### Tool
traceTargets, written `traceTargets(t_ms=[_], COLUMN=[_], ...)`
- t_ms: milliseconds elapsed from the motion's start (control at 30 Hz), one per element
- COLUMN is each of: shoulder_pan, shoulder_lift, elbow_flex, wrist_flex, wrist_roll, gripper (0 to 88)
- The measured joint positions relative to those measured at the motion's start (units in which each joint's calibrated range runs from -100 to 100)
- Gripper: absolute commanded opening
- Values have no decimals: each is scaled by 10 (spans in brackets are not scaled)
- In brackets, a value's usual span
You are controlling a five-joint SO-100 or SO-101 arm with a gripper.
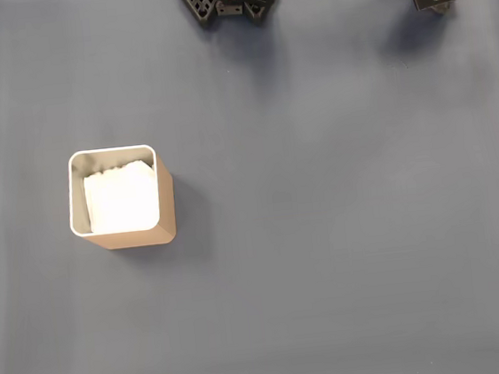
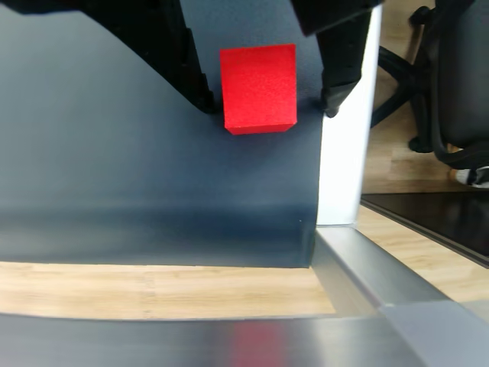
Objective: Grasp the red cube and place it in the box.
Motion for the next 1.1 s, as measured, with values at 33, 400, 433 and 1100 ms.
traceTargets(t_ms=[33, 400, 433, 1100], shoulder_pan=[-2, -10, -10, -8], shoulder_lift=[0, 0, 0, -45], elbow_flex=[-2, -17, -19, -68], wrist_flex=[2, 35, 41, 147], wrist_roll=[0, 5, 5, -3], gripper=[208, 9, 2, 2])
